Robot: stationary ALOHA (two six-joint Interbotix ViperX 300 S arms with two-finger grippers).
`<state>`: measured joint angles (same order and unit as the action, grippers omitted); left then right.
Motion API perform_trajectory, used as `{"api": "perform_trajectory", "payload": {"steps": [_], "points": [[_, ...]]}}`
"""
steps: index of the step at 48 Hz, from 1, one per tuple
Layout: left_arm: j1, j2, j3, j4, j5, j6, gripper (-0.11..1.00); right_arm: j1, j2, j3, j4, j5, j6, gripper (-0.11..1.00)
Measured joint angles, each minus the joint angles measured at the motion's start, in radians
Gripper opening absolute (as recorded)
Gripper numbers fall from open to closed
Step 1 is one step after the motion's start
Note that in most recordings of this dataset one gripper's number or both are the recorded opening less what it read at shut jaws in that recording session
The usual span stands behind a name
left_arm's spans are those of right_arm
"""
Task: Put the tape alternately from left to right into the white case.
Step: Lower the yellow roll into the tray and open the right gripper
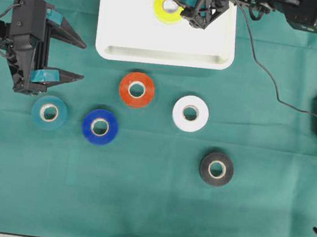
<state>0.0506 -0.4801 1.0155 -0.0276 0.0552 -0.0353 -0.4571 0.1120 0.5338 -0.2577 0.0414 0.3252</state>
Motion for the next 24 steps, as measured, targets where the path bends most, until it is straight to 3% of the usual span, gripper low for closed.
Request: {"api": "perform_trajectory", "payload": {"steps": [24], "points": [[0.000,0.002,0.002,0.000,0.000,0.000,0.63,0.025,-0.003,0.000,0.000,0.014,0.002,0.77]]}}
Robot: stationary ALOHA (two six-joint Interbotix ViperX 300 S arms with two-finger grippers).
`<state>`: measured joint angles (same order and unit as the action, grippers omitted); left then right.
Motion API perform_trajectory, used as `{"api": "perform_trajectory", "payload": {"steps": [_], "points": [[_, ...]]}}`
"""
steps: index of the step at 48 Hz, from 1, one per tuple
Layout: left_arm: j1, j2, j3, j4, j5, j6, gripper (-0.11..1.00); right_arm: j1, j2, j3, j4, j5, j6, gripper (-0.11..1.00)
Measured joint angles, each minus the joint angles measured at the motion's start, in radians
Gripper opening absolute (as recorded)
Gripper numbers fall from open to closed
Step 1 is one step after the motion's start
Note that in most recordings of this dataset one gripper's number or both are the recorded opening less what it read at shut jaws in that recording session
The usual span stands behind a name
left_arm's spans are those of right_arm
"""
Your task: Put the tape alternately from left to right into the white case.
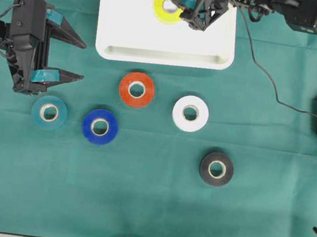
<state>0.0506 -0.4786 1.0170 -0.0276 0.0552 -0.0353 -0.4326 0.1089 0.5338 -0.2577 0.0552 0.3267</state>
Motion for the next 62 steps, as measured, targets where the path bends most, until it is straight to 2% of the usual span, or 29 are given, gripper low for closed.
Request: {"api": "perform_trajectory", "payload": {"steps": [15,46,62], "points": [[0.000,-0.002,0.000,0.000,0.002,0.000,0.63,0.080,-0.067,0.026,0.000,0.061,0.003,0.77],[0.000,-0.002,0.000,0.000,0.009,0.000,0.63,0.328,-0.199,0.144,0.000,0.066,0.005,0.77],[0.000,-0.002,0.000,0.000,0.011,0.000,0.63,0.416,-0.247,0.219,0.000,0.069,0.006,0.77]]}}
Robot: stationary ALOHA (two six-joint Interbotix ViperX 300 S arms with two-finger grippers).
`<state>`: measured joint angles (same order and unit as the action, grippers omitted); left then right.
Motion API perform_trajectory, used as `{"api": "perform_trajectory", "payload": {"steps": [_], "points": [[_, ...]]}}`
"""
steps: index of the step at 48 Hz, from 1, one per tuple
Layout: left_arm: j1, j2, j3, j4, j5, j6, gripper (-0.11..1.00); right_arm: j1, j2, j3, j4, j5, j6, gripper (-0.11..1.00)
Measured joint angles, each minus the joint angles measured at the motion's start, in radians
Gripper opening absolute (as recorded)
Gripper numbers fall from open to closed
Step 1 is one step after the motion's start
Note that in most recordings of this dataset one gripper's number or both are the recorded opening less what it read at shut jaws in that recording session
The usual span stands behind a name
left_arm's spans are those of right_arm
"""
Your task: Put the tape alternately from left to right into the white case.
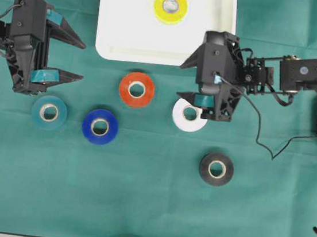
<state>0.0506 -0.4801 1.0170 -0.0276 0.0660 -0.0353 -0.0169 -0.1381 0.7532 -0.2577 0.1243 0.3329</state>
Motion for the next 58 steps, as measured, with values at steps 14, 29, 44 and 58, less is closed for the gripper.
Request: {"api": "perform_trajectory", "payload": {"steps": [14,29,44,58], "points": [[0.000,0.000,0.000,0.000,0.000,-0.002,0.63,0.014,-0.015,0.026,0.000,-0.002,0.000,0.77],[-0.015,0.000,0.000,0.000,-0.002,-0.041,0.63,0.014,-0.015,0.028,0.002,-0.003,0.000,0.77],[-0.057,0.008,0.028,-0.002,0.000,-0.170,0.63,0.014,-0.012,0.026,0.000,-0.011,0.000,0.77],[-0.086,0.176,-0.011,-0.002,-0.002,-0.179,0.63,0.014,-0.012,0.026,0.000,-0.017,0.000,0.77]]}}
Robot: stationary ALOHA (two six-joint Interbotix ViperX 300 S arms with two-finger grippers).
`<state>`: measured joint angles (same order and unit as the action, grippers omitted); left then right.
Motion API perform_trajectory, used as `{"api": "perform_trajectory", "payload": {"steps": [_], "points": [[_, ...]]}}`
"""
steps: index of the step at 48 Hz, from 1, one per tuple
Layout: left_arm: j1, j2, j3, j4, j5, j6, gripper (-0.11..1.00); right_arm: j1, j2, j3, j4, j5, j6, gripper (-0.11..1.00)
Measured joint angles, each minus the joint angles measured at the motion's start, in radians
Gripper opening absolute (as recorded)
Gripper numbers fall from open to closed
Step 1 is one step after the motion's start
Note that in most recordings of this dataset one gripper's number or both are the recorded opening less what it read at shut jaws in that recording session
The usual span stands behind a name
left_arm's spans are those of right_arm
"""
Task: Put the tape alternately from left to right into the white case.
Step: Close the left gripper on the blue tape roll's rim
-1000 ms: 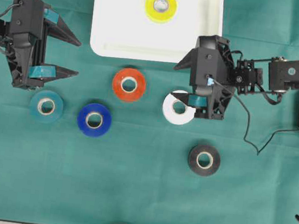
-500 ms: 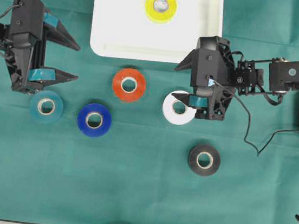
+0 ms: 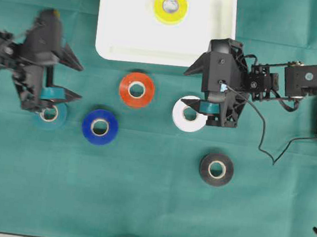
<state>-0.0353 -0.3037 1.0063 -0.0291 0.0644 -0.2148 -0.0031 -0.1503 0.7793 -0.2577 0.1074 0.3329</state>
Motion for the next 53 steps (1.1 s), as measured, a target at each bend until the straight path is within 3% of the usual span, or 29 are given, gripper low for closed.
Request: {"api": "perform_trajectory", "payload": {"steps": [22,53], "points": [[-0.089,0.222,-0.138,0.000,0.028,-0.006,0.63,0.000,0.015,0.002,0.000,0.000,0.000,0.77],[-0.094,0.371,-0.215,0.000,0.049,-0.034,0.63,0.000,0.015,0.000,0.000,0.000,0.000,0.77]]}}
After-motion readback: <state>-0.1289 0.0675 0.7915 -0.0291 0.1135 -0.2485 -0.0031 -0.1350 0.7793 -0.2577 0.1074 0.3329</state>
